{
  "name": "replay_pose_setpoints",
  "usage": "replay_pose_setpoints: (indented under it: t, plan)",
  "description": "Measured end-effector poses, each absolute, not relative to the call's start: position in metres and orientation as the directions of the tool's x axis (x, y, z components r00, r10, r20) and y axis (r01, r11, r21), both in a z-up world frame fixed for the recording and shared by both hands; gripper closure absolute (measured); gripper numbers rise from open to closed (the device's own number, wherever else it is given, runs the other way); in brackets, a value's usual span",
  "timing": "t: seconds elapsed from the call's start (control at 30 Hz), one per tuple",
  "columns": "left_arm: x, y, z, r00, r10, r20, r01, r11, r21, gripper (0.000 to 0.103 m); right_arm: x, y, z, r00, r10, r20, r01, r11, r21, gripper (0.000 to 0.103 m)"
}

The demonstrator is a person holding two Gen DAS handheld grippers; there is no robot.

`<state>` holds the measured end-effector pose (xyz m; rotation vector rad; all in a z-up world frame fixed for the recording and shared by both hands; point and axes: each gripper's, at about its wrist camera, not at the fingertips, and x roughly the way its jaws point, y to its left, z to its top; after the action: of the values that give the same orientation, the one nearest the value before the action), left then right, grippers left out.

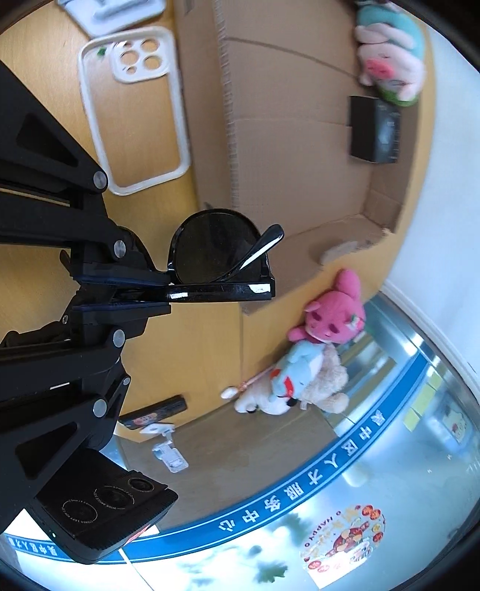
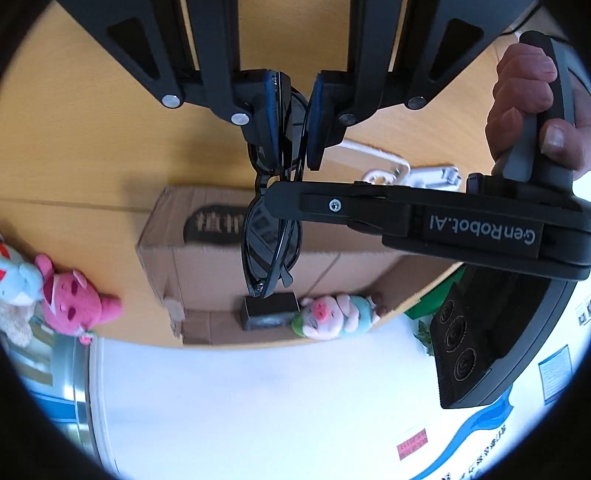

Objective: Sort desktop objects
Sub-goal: 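Lift the sunglasses with both grippers toward the cardboard box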

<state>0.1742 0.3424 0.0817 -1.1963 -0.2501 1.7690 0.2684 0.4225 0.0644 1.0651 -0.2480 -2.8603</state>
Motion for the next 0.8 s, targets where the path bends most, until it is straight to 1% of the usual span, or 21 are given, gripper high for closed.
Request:
replay_pose_setpoints:
  t: [0.23, 0.37, 0.5, 0.63, 0.8]
  plan:
    - [0.157, 0.347, 0.148, -0.176, 0.810, -0.559, -0.667, -0.516, -0.538, 0.098, 0.254, 0.421, 0.110, -0.827, -0.115, -0.550, 0.063, -0.992, 0.112, 0.089]
    - [0.127, 0.353, 0.195, -0.219, 0.830, -0.514, -0.706, -0.498, -0.504, 0.099, 0.227, 0.427, 0.148, -0.870, -0.109, -0.481, 0.086, -0.994, 0.071, 0.089]
    - [0.087, 0.365, 0.237, -0.247, 0.830, -0.500, -0.735, -0.496, -0.462, 0.099, 0.191, 0.439, 0.185, -0.898, -0.120, -0.423, 0.109, -0.993, 0.052, 0.089]
    - [0.043, 0.385, 0.265, -0.270, 0.818, -0.508, -0.754, -0.508, -0.416, 0.099, 0.144, 0.455, 0.214, -0.906, -0.123, -0.405, 0.115, -0.992, 0.045, 0.089]
    - [-0.012, 0.416, 0.270, -0.268, 0.782, -0.563, -0.750, -0.536, -0.387, 0.099, 0.084, 0.482, 0.225, -0.886, -0.125, -0.446, 0.101, -0.992, 0.078, 0.089]
